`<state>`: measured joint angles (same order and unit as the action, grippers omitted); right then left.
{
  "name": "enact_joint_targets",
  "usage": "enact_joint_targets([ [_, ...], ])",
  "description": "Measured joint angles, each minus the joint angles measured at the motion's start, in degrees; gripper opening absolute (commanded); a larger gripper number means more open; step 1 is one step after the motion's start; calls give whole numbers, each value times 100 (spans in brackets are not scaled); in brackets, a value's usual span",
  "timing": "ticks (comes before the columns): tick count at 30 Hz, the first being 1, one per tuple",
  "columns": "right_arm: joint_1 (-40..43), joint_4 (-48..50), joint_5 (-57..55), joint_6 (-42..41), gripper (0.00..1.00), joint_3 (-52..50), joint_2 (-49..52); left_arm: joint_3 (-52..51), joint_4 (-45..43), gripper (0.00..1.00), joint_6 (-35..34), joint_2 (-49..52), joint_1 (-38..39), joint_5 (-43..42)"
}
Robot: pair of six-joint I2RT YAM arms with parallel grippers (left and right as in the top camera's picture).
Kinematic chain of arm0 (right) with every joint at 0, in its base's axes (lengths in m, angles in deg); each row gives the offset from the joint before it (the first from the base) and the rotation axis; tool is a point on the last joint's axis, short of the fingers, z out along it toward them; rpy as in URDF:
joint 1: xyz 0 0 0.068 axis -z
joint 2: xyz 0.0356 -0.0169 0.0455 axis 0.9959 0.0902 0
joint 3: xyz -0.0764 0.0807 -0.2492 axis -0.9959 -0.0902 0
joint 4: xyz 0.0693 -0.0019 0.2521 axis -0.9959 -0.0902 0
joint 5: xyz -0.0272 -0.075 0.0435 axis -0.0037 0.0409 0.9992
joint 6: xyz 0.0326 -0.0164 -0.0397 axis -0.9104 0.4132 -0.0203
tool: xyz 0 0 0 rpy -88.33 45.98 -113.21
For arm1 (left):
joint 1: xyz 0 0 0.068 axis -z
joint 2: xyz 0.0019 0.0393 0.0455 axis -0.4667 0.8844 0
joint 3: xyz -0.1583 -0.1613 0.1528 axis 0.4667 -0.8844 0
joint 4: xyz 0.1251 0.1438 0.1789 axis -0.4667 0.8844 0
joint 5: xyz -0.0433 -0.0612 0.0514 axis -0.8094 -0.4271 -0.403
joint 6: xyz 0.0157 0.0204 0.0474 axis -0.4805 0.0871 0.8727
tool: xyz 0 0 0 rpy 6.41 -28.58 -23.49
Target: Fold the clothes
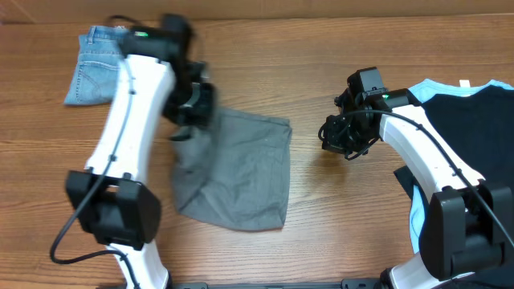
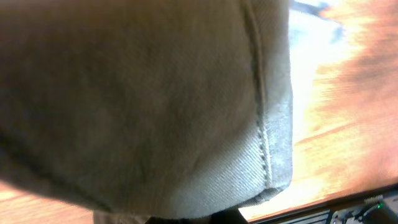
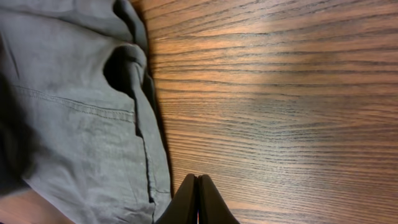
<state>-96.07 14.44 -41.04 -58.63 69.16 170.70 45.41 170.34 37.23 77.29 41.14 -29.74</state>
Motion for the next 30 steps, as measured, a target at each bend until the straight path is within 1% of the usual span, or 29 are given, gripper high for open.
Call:
enact_joint_targets([
  [2, 0, 0, -26, 4, 4, 0, 0, 0, -105, 9, -168, 0, 452, 50],
  [5, 0, 0, -52, 7, 4, 0, 0, 0, -221, 21, -470, 2, 1049, 295],
  [6, 0, -2, -61, 4, 4, 0, 0, 0, -229, 26, -538, 2, 1113, 313],
  [7, 0, 0, -72, 11, 4, 0, 0, 0, -256, 40, -649, 7, 1370, 413],
  [8, 0, 0, -74, 15, 4, 0, 0, 0, -297, 47, -732, 9, 1508, 459],
  [9, 0, 2, -79, 15, 4, 0, 0, 0, -356, 42, -831, 24, 1659, 492],
  [10, 0, 0, -83, 20, 4, 0, 0, 0, -396, 35, -922, 46, 1777, 505],
  [11, 0, -2, -96, 20, 4, 0, 0, 0, -428, 32, -1012, 83, 1906, 522],
  [17, 0, -55, -249, 20, 5, 0, 0, 0, -341, 29, -1237, 306, 2356, 463],
  [18, 0, -76, -291, 20, 8, 0, 0, 0, -267, 30, -1237, 313, 2371, 448],
  [20, 0, -133, -372, 13, 13, 0, 0, 2, -76, 41, -1228, 313, 2356, 439],
  [22, 0, -186, -415, 24, 20, 0, 0, 2, 118, 49, -1244, 313, 2299, 501],
  [23, 0, -205, -411, 70, 24, 0, 0, 2, 214, 50, -1237, 313, 2247, 579],
  [24, 0, -221, -369, 146, 28, 0, 0, 2, 302, 47, -1244, 313, 2179, 691],
  [25, 0, -245, -225, 286, 32, 0, 0, 2, 389, 39, -1255, 313, 2098, 817],
  [27, -9, -350, 216, 667, 40, 0, 0, 2, 463, 27, -1276, 313, 1899, 1051],
  [28, -28, -404, 531, 901, 44, 0, 0, 2, 470, 24, -1257, 313, 1805, 1130],
  [29, -63, -466, 824, 1117, 47, 0, 0, 2, 485, 24, -1235, 313, 1690, 1198],
  [30, -118, -507, 1093, 1311, 51, 0, 0, 0, 485, 24, -1215, 313, 1593, 1252],
])
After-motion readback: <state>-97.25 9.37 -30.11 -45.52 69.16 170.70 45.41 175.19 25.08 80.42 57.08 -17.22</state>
